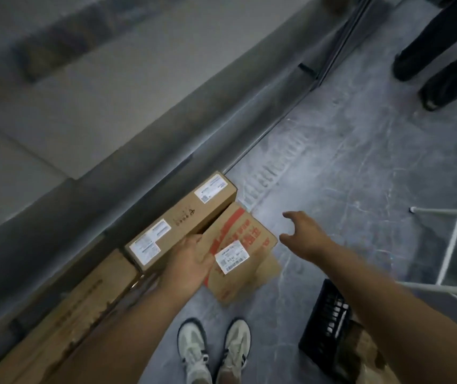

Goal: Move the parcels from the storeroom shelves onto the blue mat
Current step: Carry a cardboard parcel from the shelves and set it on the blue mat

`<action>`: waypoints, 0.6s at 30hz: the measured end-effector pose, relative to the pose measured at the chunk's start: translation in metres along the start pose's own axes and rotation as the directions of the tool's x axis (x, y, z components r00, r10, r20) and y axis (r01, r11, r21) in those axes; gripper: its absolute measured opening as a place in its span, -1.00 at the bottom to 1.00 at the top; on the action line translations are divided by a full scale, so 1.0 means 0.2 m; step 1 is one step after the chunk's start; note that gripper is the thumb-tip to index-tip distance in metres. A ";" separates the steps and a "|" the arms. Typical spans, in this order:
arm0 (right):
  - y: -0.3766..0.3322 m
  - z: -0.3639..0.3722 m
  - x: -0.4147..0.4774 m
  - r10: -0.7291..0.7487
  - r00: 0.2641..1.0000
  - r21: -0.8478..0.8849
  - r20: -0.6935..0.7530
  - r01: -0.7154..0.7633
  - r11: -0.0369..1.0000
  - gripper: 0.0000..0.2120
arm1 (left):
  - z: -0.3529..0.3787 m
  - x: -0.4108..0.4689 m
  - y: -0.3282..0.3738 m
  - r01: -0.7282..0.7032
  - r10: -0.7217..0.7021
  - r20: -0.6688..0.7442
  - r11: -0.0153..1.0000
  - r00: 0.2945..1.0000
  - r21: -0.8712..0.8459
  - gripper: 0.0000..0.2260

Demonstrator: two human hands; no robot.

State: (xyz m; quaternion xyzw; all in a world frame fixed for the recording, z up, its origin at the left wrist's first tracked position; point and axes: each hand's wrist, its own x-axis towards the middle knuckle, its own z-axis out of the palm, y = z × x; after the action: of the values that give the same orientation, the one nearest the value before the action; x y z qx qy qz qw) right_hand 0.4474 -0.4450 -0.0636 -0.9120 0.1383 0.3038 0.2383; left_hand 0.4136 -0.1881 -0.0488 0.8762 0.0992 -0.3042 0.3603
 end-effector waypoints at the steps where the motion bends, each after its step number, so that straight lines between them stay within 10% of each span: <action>1: 0.05 0.09 0.11 0.007 1.000 -0.008 0.019 -0.006 1.000 -0.38 | 0.08 0.07 -0.10 0.045 -0.046 0.002 0.999 0.999 0.020 -0.57; 11: 0.32 0.68 0.75 0.120 0.989 0.343 0.083 -0.141 0.928 -0.52 | 0.64 0.47 -0.91 0.523 -0.517 0.098 0.812 0.850 -0.259 -0.87; 18: 0.32 0.68 0.56 0.257 0.966 0.422 0.024 -0.242 0.873 -0.72 | 0.65 0.35 -0.70 0.477 -0.410 0.250 0.694 0.877 -0.540 -0.84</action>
State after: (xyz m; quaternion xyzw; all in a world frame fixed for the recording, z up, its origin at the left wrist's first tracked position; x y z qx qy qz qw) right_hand 0.4419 -0.4409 -0.2506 -0.8183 0.3210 0.2799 0.3861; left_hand 0.3538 -0.1807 -0.2431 0.6532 0.3767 -0.3840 0.5329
